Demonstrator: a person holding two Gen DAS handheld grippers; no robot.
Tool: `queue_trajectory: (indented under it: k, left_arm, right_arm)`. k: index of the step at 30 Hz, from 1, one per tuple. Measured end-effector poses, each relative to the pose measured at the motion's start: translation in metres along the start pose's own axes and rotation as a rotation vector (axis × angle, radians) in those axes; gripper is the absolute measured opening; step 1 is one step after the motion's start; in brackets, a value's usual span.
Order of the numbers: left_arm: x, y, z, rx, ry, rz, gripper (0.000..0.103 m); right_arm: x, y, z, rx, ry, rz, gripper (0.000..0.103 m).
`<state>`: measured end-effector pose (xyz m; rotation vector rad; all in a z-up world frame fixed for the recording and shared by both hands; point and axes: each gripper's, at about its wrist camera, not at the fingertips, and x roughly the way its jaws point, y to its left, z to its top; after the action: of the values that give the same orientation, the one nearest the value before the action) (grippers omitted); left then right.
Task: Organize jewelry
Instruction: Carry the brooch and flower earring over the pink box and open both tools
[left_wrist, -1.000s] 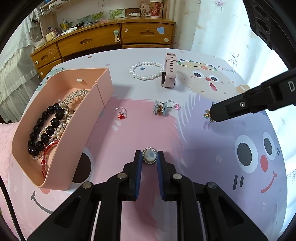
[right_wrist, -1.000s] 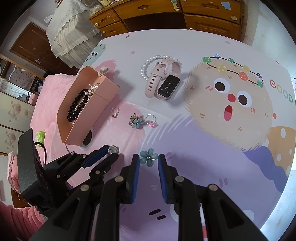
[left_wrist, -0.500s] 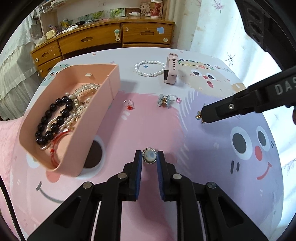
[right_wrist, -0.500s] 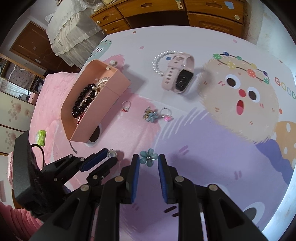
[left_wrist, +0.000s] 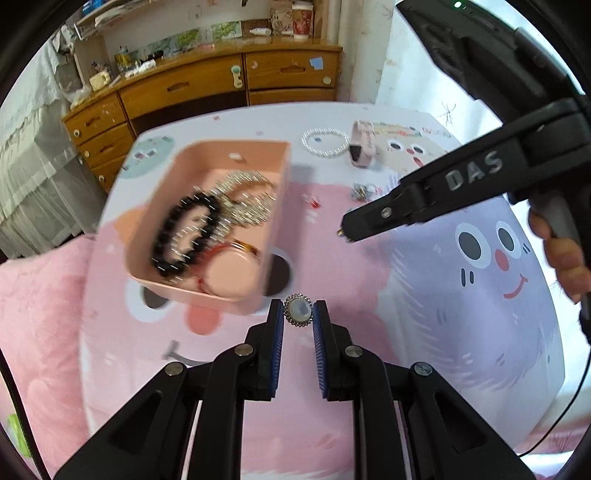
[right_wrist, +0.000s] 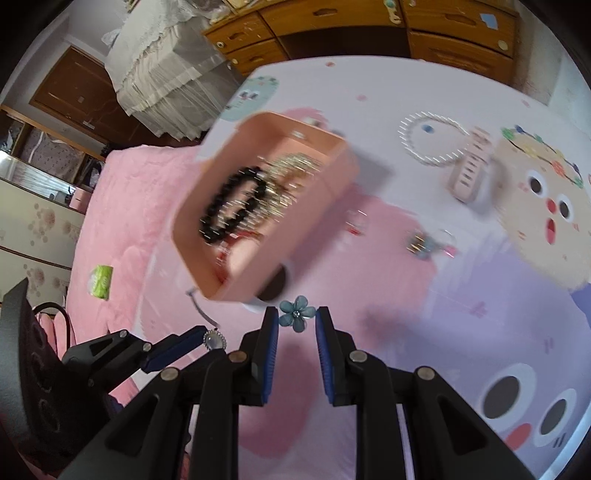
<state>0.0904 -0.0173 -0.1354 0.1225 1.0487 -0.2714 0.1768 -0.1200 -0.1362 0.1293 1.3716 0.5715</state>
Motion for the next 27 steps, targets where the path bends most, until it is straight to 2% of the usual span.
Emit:
queue_trajectory:
  k: [6,11,15,18,24,25,27]
  left_arm:
    - [-0.02,0.035,0.019,0.028,-0.044,0.017,0.013]
    - [-0.021,0.069,0.035,-0.02,-0.077,0.04,0.014]
    - [-0.014,0.09,0.042,-0.078,-0.075,0.029,0.014]
    - [-0.005,0.103,0.046,-0.088,-0.063,0.038,0.014]
    - [0.012,0.114,0.048,-0.087,-0.023,0.034,0.014]
    - [0.014,0.115,0.048,-0.087,-0.015,0.034,0.014]
    - [0.016,0.115,0.048,-0.089,0.0,0.034,0.019]
  right_arm:
    - [-0.004,0.036,0.013,-0.011,-0.091,0.032,0.02]
    - [-0.004,0.054,0.019,-0.031,-0.156,0.056,0.021]
    - [0.004,0.06,0.019,-0.017,-0.175,0.084,0.021]
    - [0.012,0.065,0.014,0.008,-0.176,0.117,0.021]
    - [0.025,0.07,0.004,0.04,-0.18,0.124,0.021]
    - [0.028,0.068,0.004,0.05,-0.178,0.115,0.022]
    - [0.028,0.065,0.003,0.063,-0.184,0.09,0.036]
